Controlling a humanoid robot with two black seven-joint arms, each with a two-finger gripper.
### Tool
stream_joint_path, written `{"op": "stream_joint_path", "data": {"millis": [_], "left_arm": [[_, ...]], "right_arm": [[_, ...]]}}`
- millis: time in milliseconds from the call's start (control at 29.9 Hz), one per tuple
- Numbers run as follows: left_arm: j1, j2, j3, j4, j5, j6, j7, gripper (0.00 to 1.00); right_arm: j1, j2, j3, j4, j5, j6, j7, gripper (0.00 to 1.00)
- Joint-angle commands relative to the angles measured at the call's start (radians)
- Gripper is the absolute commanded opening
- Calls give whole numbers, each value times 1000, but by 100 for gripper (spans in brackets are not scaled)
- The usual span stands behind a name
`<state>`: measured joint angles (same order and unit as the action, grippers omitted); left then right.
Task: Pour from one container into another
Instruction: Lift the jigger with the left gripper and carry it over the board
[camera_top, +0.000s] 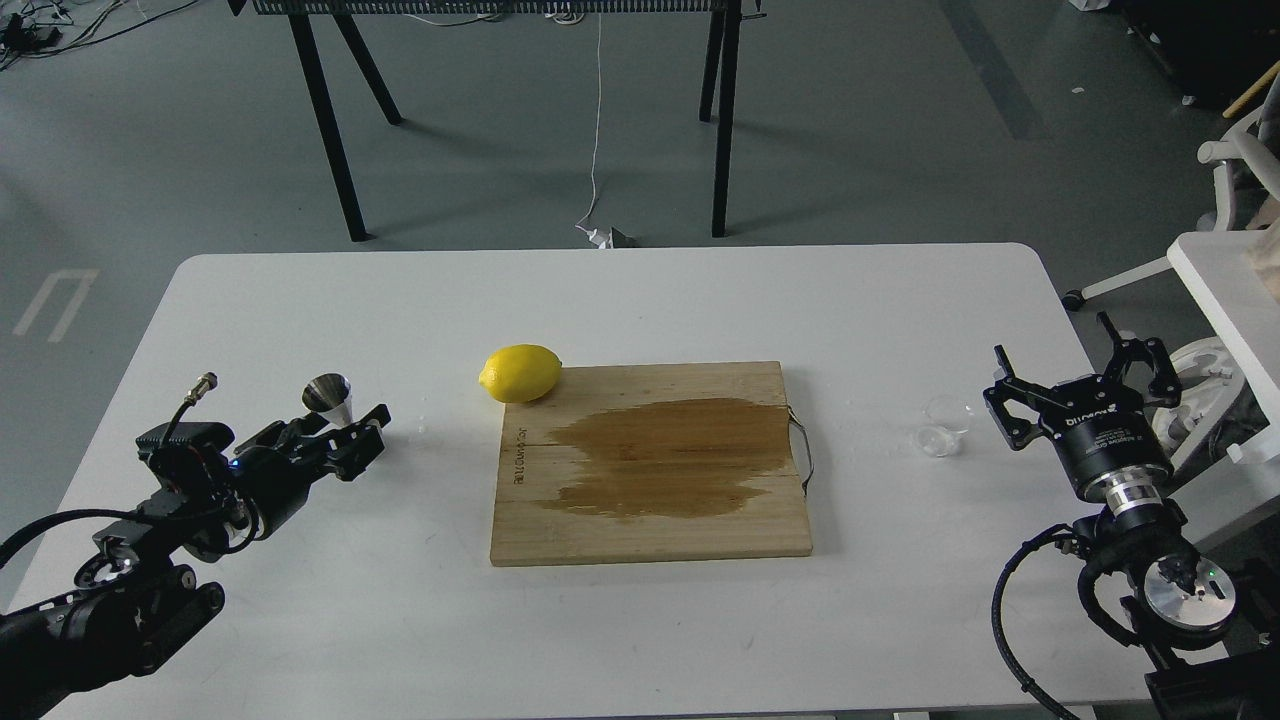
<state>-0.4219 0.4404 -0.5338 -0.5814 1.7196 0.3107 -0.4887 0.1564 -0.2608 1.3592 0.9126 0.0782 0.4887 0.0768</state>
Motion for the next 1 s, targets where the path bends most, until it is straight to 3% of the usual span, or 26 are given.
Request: {"op": "stream_joint_path", "data": {"millis": [0, 401, 970], "left_arm": [[0, 0, 0, 3, 2, 2, 0, 54], [0, 0, 3, 15, 8, 2, 0, 35], [-6, 1, 23, 35, 8, 1, 0, 17]], "right_arm": [[0, 2, 0, 0, 0, 0, 0, 99], [0, 2, 0, 0, 0, 0, 0, 99], [0, 2, 0, -3, 0, 0, 15, 99]]}}
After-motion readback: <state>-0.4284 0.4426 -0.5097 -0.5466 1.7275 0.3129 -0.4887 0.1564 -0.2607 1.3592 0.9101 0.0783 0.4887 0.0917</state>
